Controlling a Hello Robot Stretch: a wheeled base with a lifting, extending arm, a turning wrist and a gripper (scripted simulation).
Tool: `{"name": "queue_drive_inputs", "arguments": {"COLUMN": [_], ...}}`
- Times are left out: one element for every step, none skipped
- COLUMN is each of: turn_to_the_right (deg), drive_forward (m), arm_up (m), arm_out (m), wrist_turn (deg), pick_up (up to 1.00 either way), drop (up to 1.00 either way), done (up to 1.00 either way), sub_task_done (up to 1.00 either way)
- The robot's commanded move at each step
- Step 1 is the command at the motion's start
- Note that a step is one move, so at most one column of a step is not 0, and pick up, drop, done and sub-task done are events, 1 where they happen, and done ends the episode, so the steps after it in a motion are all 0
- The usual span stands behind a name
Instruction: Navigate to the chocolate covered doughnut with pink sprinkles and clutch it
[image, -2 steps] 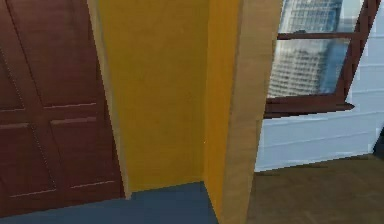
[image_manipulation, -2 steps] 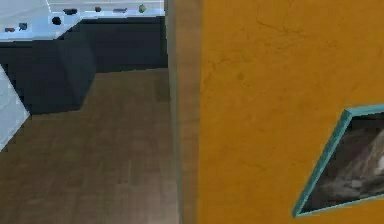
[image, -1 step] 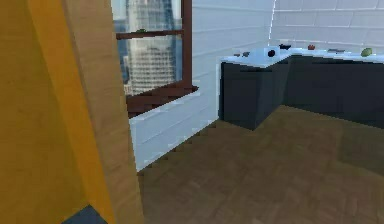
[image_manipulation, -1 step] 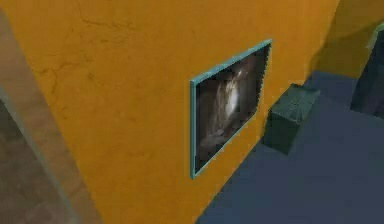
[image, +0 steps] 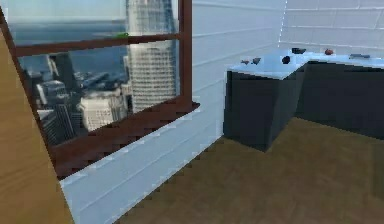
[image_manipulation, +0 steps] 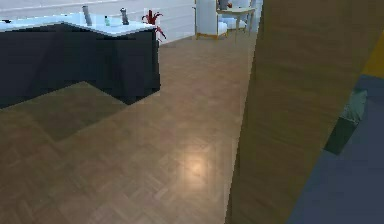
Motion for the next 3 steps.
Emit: {"name": "queue_drive_inputs", "arguments": {"turn_to_the_right": [18.0, 0.0, 0.0], "drive_forward": [0.0, 1.0, 0.75], "arm_up": [0.0, 0.0, 0.0], "arm_out": [0.0, 0.0, 0.0], "wrist_turn": [0.0, 0.0, 0.0], "pick_up": [0.0, 0.0, 0.0], "drop": [0.0, 0.0, 0.0], "done": [0.0, 0.0, 0.0], "sub_task_done": [0.0, 0.0, 0.0]}}
